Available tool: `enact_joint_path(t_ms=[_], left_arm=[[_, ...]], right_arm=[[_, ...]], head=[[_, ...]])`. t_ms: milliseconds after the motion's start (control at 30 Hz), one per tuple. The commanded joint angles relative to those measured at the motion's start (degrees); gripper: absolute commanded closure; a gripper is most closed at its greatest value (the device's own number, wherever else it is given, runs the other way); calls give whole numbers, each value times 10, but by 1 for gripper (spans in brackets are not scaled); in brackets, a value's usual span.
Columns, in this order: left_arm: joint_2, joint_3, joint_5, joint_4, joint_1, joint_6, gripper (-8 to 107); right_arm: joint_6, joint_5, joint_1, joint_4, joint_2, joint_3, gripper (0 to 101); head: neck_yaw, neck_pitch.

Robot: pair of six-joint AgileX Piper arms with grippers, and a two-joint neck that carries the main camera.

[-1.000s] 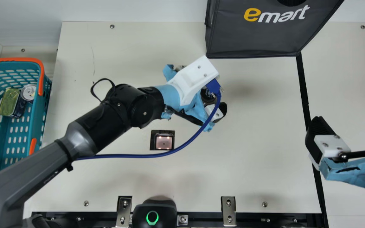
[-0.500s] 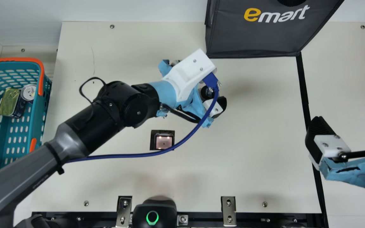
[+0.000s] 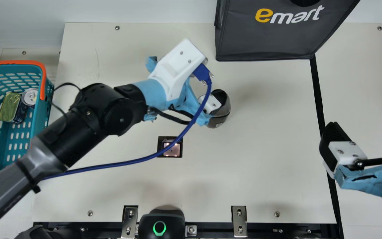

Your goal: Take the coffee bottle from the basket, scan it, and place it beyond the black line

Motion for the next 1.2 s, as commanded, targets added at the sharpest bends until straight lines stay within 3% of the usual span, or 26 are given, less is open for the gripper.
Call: enact_joint_path(t_ms=[0,567,1167], left_arm=[[-11,11,-2,7,6,-10,9],[-99,103,-12,77,71,-98,9],[-156,158,-10,138,143,-178,9]], right_arm=[[0,0,0,0,0,0,10],[0,0,0,0,0,0,10],[0,0,0,0,0,0,10]], head=[[1,-15],[1,-15],[1,-15]])
